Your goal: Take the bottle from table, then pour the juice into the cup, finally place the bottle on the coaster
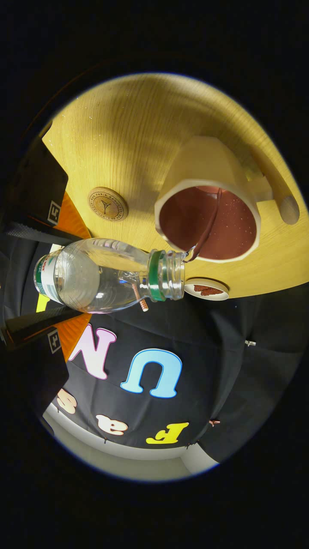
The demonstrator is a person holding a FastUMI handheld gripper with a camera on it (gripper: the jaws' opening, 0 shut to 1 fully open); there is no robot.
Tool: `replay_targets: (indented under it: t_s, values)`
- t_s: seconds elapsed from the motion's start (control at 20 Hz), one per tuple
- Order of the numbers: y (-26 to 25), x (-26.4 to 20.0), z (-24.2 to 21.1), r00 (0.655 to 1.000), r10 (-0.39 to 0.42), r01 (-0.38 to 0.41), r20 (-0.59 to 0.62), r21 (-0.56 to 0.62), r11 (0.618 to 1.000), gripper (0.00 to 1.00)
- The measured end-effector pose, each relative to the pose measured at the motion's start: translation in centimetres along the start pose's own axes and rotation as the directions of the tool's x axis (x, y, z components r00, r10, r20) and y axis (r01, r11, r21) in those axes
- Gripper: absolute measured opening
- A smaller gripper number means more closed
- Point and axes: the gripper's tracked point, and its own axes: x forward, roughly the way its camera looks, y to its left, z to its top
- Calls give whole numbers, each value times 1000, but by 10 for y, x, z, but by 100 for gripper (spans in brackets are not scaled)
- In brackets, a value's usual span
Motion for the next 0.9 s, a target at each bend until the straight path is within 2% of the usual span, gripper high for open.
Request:
replay_targets:
  t_s: [0.65,0.9]
  values:
    - [-12,10,6,999,6,-2,32,-122,993,72]
    - [-23,14,17,997,-3,20,75,-221,975,72]
